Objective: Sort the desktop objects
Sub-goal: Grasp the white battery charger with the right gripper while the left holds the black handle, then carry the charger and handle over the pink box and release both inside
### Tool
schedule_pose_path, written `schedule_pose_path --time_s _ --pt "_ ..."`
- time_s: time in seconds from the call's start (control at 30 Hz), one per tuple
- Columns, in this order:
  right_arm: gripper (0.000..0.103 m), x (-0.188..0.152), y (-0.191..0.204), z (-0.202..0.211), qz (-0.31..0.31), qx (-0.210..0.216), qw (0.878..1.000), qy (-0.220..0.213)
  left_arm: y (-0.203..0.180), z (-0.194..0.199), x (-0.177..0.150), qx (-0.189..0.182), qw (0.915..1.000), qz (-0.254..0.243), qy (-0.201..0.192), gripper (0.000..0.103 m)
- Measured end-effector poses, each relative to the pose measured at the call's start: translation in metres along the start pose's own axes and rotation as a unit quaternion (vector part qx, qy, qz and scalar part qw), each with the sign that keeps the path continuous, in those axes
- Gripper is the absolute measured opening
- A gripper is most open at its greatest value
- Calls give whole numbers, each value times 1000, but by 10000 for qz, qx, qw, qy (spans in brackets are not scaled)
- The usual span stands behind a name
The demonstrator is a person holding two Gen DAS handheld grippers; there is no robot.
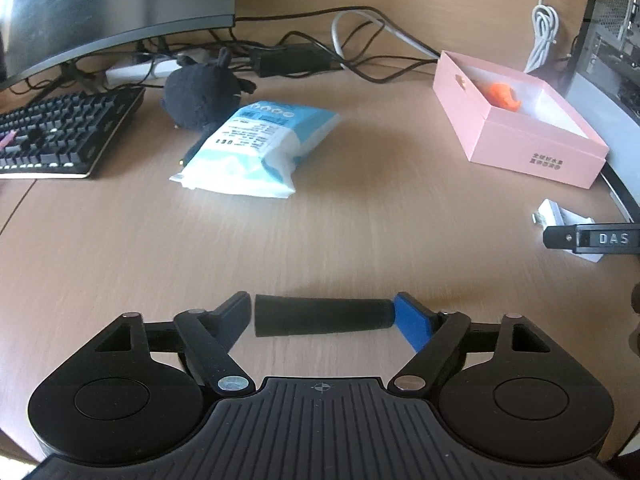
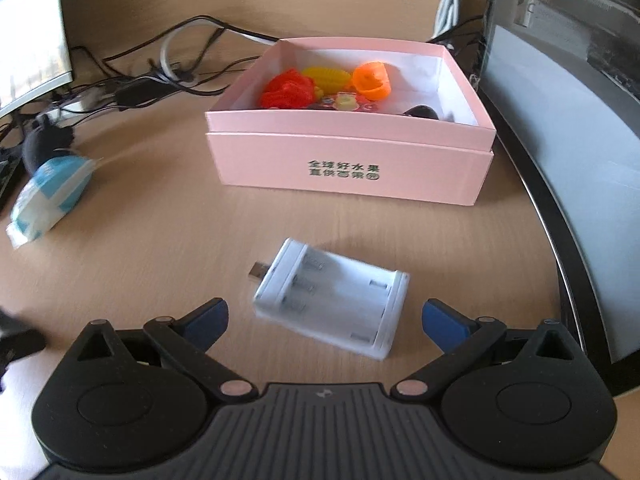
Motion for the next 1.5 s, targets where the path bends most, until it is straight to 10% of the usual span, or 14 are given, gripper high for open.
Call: schedule_pose_path --time_s 0.13,0.3,0.4,0.6,1.5 --pt "82 0 -6 -1 134 87 9999 37 3 6 1 -52 10000 79 -11 91" --pt "83 -10 -23 11 304 100 9994 143 -5 6 -1 -171 9999 -5 11 93" --pt "102 -13 -29 14 208 116 9997 65 -10 6 -2 -155 9998 -80 22 94" --pt "102 -8 -29 2 -413 43 9991 15 -9 11 -4 -75 9999 -85 25 95" --pt "92 -18 -4 8 504 300 9982 -85 -30 4 -9 129 9993 -320 142 80"
Point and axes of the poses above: each gripper's, at about its wrist camera, not at the fingertips, and z roughly against the way its jaws point, y to its left, x to its top, the point moved 3 cm from there along -z, roughly the way its jaws point, and after that the axes turned 4 degrees about x, right-handed, at the moved point
